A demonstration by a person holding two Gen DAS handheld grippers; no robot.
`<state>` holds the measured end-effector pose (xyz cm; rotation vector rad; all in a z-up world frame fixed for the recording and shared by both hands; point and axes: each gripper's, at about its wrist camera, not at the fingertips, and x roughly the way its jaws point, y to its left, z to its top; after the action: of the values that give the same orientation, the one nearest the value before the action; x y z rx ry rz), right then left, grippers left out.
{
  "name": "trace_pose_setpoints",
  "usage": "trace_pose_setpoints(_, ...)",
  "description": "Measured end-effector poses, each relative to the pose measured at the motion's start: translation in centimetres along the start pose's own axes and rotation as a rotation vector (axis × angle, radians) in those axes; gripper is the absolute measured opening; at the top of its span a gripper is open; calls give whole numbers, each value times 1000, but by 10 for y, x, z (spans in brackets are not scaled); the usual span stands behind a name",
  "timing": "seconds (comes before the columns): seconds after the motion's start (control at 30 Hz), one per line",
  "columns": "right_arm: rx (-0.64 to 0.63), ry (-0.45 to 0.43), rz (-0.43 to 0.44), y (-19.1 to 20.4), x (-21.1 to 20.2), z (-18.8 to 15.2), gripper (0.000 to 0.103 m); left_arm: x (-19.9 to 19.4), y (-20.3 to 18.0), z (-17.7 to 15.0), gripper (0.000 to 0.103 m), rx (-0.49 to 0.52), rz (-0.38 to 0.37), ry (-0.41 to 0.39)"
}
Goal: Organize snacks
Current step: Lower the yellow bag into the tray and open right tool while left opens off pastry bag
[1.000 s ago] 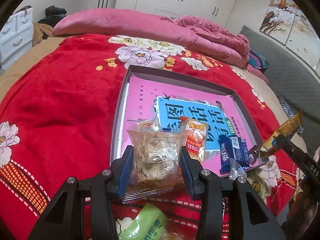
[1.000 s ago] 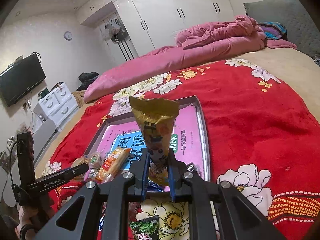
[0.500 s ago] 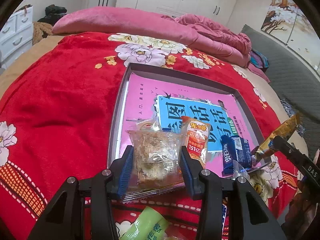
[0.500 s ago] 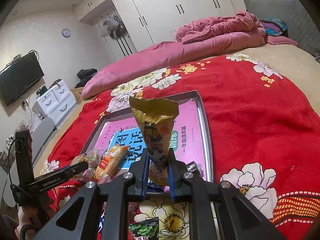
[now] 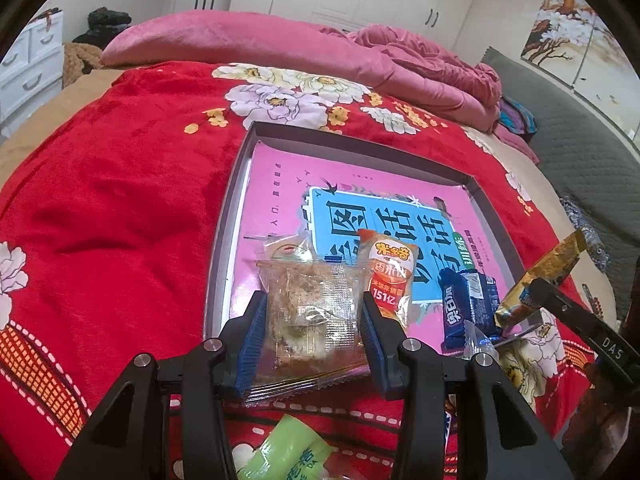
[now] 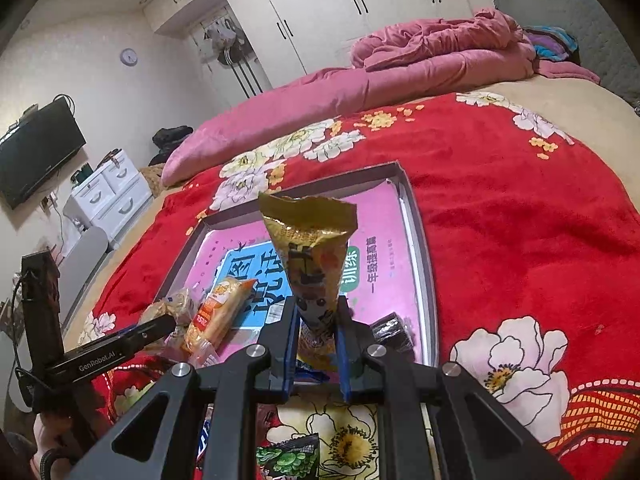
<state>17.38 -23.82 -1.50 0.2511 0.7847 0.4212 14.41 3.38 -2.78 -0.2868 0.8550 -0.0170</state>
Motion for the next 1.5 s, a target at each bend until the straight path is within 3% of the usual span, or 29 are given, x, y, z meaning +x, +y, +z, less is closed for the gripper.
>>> trace_pose_setpoints(0.63, 71, 44, -52, -19, 14, -4, 18, 4, -5, 0, 47, 18, -3, 13)
trace_pose_setpoints(0.8, -14, 47, -119, -6, 16, -4, 19, 5, -5, 0, 48, 18, -1, 15)
trace_pose_setpoints(1.13, 21, 48, -89, -10, 16, -3, 19, 7, -5, -1, 49, 17, 1, 20)
trace_pose_setpoints(1.2, 19, 46, -92, -10, 16, -3, 22, 7, -4, -1, 49, 16, 0, 20)
trace_pose_setpoints(1.27, 16, 40, -91, -11, 14, -2, 32, 7, -4, -1, 49, 16, 1, 21)
trace_pose_setpoints(1.5, 32, 30, -91, -16, 8, -2, 36, 8, -2, -1, 49, 7, -2, 23)
